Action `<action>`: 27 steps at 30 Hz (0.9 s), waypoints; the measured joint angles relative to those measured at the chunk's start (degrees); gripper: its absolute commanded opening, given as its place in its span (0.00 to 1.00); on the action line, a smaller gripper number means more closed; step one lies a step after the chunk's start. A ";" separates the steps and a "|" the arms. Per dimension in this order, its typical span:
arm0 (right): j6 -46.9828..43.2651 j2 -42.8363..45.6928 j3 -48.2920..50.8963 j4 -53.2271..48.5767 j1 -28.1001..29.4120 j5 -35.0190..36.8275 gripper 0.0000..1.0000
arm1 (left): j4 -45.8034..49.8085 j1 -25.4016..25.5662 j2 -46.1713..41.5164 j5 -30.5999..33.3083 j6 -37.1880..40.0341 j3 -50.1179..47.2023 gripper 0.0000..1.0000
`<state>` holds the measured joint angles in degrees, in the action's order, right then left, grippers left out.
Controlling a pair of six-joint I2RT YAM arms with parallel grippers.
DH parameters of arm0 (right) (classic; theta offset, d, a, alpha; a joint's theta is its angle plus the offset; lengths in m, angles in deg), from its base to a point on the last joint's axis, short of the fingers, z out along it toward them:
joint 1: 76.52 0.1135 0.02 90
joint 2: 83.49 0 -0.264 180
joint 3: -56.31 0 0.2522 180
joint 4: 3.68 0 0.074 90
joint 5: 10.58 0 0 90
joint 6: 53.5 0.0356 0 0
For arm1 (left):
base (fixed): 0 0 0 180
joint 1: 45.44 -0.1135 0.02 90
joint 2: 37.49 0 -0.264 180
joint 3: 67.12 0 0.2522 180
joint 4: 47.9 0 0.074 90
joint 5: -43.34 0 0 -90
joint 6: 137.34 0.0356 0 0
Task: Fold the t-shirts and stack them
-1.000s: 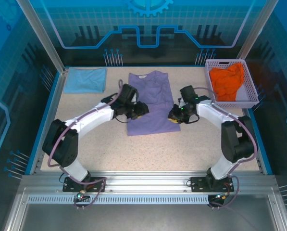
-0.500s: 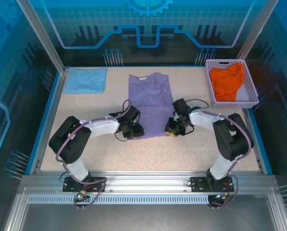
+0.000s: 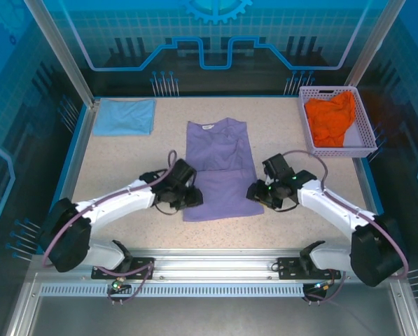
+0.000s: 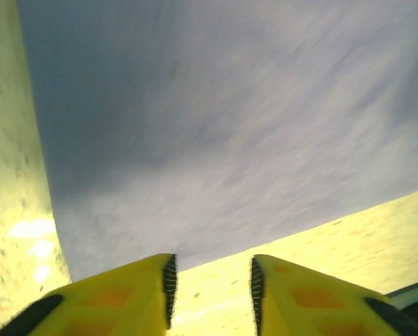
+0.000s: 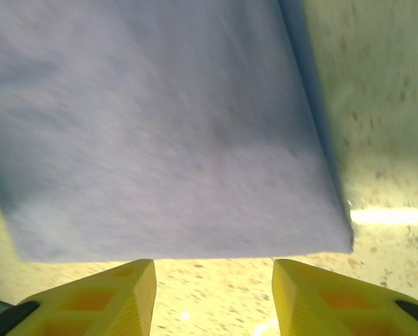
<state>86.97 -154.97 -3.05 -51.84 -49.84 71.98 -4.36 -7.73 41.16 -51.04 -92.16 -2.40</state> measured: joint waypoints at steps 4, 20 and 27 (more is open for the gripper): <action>-1.62 -6.25 -9.68 -0.28 -2.23 1.07 0.20 | -0.90 -6.38 2.82 0.42 2.71 7.43 0.22; -5.57 -39.76 -25.92 2.32 -11.67 -3.98 0.12 | -6.73 -12.68 26.73 1.70 4.33 13.14 0.34; -5.03 -36.28 -22.56 3.10 -14.10 -5.29 0.25 | -6.69 -13.57 26.21 0.61 4.00 13.35 0.59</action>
<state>81.95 -191.25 -25.61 -48.73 -63.94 66.69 -11.05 -21.30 67.36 -50.43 -88.16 10.95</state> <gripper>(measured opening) 0.209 0.542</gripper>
